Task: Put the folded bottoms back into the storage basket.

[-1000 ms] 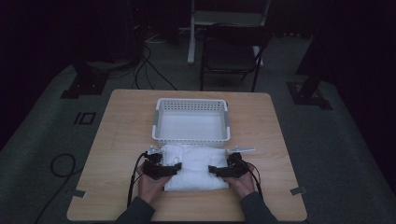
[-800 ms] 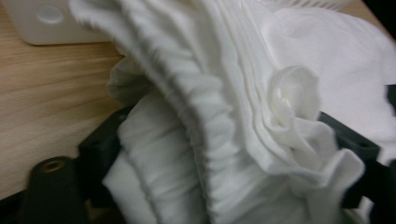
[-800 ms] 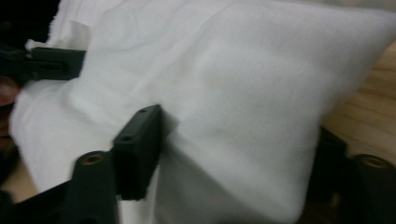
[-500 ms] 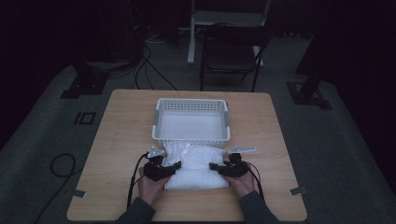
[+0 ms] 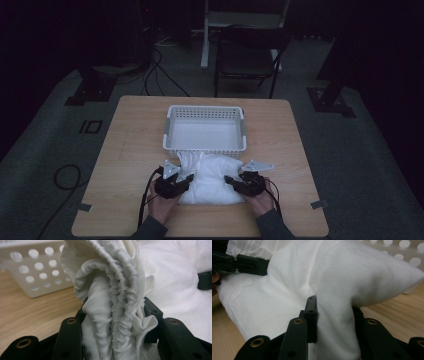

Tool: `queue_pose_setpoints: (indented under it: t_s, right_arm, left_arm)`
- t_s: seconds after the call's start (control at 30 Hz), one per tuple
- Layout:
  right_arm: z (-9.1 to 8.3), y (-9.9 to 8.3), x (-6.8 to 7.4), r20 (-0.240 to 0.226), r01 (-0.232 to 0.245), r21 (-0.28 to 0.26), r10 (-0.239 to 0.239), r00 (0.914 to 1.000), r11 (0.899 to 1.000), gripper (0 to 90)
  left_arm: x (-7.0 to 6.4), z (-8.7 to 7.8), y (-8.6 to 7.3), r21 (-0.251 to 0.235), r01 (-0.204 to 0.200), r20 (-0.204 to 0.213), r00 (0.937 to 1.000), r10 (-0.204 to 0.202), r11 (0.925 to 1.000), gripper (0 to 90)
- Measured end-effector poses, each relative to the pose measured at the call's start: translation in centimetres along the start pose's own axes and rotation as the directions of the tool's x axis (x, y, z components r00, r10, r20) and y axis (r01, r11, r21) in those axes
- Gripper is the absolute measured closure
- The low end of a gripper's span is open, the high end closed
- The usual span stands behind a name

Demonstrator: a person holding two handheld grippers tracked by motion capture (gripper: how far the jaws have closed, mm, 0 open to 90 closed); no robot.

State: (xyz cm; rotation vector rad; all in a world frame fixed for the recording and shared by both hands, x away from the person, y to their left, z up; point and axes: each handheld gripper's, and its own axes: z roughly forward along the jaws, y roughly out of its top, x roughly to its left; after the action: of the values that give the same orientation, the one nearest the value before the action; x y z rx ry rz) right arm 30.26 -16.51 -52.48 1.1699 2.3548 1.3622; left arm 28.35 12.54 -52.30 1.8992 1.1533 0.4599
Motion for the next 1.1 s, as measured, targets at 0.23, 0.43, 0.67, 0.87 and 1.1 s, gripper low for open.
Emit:
queue_pose_setpoints:
  t_s: [0.23, 0.43, 0.67, 0.87, 1.1]
  right_arm:
    - [-0.9, 0.3, 0.6, -0.002, 0.01, -0.026, -0.01, 0.9999, 1.0, 70.3]
    - [-1.7, 0.6, 1.2, 0.004, 0.027, -0.048, -0.027, 0.9996, 0.998, 70.3]
    - [-2.1, 0.9, 1.7, 0.013, 0.039, -0.056, -0.039, 0.9992, 0.998, 70.3]
    - [-2.4, 1.2, 1.9, 0.014, 0.045, -0.067, -0.044, 0.9989, 0.997, 70.4]
    - [-3.0, 1.6, 2.1, 0.016, 0.046, -0.085, -0.045, 0.9989, 0.995, 70.4]
  left_arm:
    - [-0.8, -1.1, 0.3, -0.028, -0.034, -0.02, 0.9992, 0.033, 0.999, 54.9]
    - [-1.0, -1.8, 0.7, -0.042, -0.04, -0.021, 0.999, 0.039, 0.9983, 54.8]
    - [-0.9, -2.1, 1.1, -0.033, -0.042, -0.016, 0.999, 0.042, 0.9986, 54.8]
    - [-1.0, -2.5, 1.4, -0.04, -0.039, -0.012, 0.9992, 0.038, 0.9984, 54.9]
    - [-0.9, -2.9, 1.8, -0.054, -0.031, -0.002, 0.9995, 0.03, 0.9981, 54.8]
